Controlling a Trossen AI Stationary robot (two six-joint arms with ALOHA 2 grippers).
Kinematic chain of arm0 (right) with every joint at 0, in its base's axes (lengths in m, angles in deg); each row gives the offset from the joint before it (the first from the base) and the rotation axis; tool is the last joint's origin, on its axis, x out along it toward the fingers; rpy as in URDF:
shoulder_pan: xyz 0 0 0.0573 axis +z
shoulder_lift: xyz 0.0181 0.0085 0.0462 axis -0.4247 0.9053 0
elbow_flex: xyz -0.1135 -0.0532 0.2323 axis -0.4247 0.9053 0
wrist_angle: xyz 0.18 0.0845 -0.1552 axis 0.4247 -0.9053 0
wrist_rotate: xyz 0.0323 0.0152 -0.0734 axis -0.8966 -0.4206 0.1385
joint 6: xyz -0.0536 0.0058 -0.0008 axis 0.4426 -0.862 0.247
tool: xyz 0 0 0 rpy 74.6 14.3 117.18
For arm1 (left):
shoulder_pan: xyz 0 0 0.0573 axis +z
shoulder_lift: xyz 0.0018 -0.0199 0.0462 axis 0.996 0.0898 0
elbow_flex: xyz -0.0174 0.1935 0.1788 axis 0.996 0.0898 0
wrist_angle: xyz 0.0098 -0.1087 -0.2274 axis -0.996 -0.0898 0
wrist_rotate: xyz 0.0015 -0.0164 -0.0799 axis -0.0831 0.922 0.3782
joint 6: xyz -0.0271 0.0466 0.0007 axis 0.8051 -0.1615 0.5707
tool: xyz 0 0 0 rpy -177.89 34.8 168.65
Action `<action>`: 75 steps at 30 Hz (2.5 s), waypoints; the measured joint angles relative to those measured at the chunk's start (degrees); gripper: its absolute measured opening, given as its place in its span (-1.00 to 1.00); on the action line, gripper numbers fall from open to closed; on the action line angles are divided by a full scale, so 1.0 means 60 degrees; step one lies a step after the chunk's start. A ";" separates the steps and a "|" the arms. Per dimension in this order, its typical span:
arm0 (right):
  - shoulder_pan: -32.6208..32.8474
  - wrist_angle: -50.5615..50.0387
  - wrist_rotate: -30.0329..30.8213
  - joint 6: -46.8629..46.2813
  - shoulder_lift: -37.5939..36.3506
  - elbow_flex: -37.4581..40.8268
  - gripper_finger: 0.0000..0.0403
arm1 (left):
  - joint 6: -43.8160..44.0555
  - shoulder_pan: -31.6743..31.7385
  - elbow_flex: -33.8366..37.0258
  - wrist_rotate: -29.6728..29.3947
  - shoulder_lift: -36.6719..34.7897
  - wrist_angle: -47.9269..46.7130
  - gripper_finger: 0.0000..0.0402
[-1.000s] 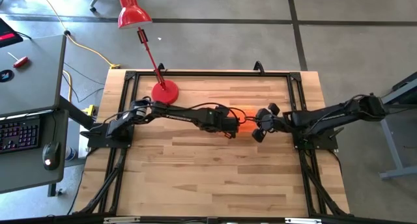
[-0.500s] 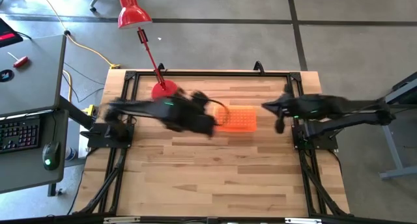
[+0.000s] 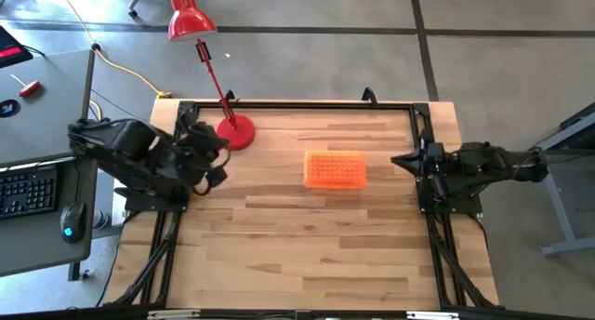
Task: Pick & place school supplies into a supply box
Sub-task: Return to Home Position
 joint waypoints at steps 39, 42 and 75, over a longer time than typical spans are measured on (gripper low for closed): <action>0.0147 0.2912 -0.2688 0.0624 -0.2024 0.2042 -1.00 | -0.5338 0.0015 1.3002 0.2947 -1.0078 1.2133 -0.72; 0.0145 0.4413 -0.2644 0.0247 -0.2010 0.2889 -1.00 | -0.5566 0.0015 1.3449 0.3250 -1.0078 1.2739 -0.70; 0.0144 0.5740 -0.1977 -0.0135 -0.2010 0.5048 -1.00 | -0.5072 0.0016 1.5601 0.2567 -0.9922 1.4604 -0.80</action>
